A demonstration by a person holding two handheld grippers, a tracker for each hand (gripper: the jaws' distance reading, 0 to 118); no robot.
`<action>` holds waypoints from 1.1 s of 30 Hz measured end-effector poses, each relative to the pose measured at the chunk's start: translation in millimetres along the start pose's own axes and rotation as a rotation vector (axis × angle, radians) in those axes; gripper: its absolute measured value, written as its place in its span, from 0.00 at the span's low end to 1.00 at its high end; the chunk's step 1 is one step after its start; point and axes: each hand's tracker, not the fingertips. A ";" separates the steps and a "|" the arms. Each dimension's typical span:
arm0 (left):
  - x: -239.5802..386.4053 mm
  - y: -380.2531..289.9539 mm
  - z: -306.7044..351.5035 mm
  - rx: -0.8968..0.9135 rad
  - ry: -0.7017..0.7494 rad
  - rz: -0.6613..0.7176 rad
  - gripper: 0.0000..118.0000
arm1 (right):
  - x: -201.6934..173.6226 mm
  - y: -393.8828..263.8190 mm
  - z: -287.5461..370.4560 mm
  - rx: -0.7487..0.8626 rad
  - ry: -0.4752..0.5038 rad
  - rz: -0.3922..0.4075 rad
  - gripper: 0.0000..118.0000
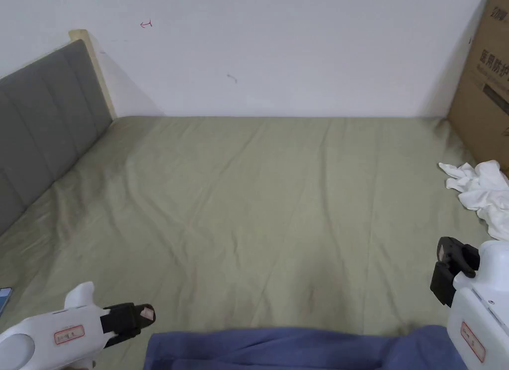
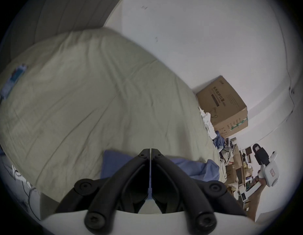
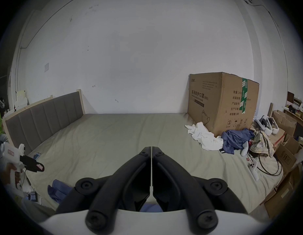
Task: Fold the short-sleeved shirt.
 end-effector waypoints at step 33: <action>-2.8 -39.9 -65.8 -0.163 0.137 -0.148 0.13 | 5.4 -21.7 -12.8 -0.102 -0.015 0.033 0.03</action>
